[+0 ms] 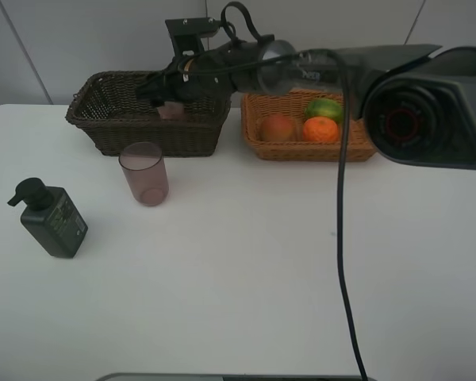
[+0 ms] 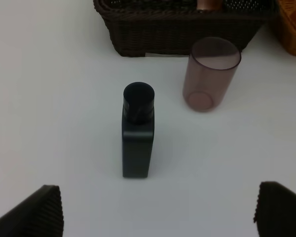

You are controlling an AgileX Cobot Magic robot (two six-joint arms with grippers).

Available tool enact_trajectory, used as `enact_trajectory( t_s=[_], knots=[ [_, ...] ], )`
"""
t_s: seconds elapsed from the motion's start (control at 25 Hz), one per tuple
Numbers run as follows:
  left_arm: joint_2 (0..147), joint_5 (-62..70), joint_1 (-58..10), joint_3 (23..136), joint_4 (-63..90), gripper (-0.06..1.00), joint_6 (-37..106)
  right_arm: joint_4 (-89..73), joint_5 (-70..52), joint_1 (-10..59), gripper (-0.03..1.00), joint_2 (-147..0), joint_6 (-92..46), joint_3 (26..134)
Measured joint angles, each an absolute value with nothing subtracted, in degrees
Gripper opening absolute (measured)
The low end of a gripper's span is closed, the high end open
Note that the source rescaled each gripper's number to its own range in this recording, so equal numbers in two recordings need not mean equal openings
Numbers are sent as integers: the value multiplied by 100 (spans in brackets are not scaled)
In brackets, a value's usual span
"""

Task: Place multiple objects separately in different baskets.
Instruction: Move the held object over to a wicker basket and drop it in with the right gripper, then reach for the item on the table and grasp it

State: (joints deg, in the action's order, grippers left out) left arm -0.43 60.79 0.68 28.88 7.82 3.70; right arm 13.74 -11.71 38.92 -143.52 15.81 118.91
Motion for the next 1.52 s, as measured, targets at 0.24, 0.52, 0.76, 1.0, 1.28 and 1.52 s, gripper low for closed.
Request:
enact_trajectory(
  t_s=[0.24, 0.52, 0.76, 1.0, 1.28, 1.52],
  knots=[
    [-43, 6079, 68, 2888, 782, 100, 370, 1369, -1840, 3892, 80, -13998, 1581, 11891],
    [-43, 6079, 68, 2888, 782, 100, 370, 857, -4000, 3822, 83, -13238, 1581, 11891],
    [-43, 6079, 68, 2888, 782, 100, 370, 411, -5726, 3414, 83, -12550, 1494, 11165],
    [-43, 6079, 68, 2888, 782, 100, 370, 276, -5642, 2550, 83, -11202, 1450, 8834],
    [-43, 6079, 68, 2888, 782, 100, 370, 194, -5457, 1098, 83, -9091, 1198, 6634],
    [-43, 6079, 68, 2888, 782, 100, 370, 239, -5648, 516, 83, -7021, 1127, 5790]
  ],
)
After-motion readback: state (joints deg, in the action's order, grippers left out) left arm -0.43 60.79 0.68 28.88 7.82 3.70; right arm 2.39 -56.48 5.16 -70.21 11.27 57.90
